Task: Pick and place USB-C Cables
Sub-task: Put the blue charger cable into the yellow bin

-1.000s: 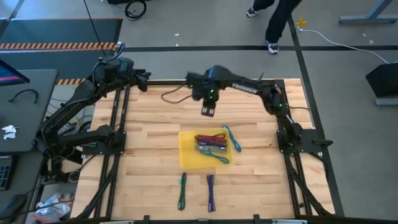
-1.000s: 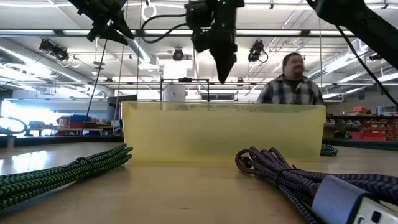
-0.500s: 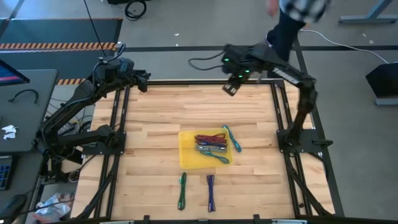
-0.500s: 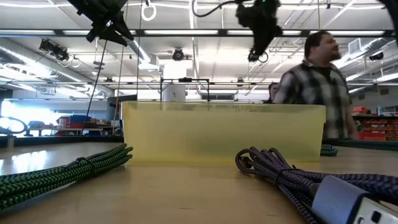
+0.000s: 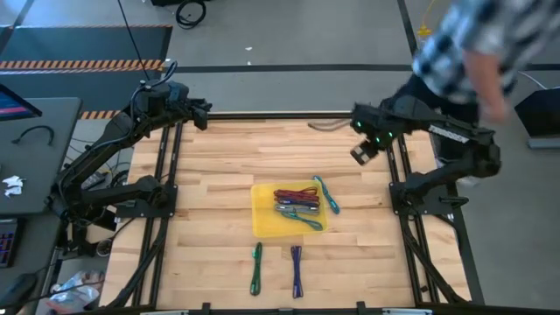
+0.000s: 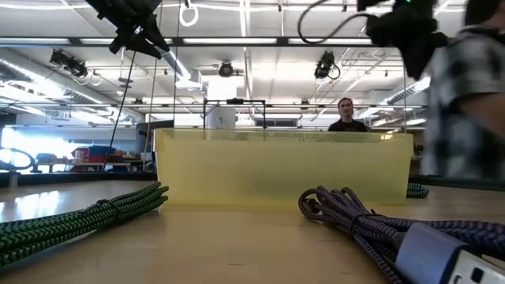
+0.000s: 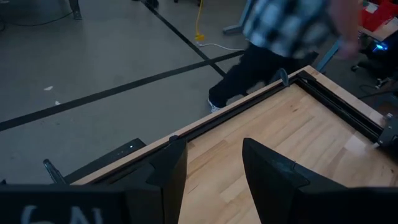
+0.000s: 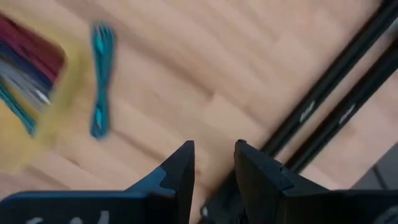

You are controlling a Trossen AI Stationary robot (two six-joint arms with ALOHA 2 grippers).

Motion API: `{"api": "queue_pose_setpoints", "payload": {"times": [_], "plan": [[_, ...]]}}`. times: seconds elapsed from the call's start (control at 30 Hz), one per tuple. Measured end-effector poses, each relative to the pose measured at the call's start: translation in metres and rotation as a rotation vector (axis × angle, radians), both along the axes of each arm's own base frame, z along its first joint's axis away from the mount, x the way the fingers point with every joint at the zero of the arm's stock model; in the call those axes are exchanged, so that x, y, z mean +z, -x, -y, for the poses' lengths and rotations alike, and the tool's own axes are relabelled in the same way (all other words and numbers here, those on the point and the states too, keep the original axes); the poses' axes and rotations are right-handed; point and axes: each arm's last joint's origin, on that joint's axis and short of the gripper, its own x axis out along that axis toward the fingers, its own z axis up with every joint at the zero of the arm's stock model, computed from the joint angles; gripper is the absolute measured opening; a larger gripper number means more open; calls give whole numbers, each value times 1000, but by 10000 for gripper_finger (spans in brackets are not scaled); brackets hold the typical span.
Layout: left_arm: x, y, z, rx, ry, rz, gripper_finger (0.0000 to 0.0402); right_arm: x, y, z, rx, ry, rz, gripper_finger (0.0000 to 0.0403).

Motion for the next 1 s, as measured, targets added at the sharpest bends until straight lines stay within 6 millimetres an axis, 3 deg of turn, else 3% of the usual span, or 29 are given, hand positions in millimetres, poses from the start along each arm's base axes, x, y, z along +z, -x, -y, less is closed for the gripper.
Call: {"api": "queue_pose_setpoints", "payload": {"times": [0.27,0.53,0.67,1.0], "plan": [[0,1,-1,27,-2,-2,162,-70,29,-20,-1,-120,-118,119],[0,1,-1,40,13,14,162,-130,15,-31,-25,-385,80,119],[0,1,0,41,15,15,162,-142,1,-37,12,-392,181,119],[0,1,-1,44,18,16,162,-148,-32,-49,118,-349,335,119]]}}
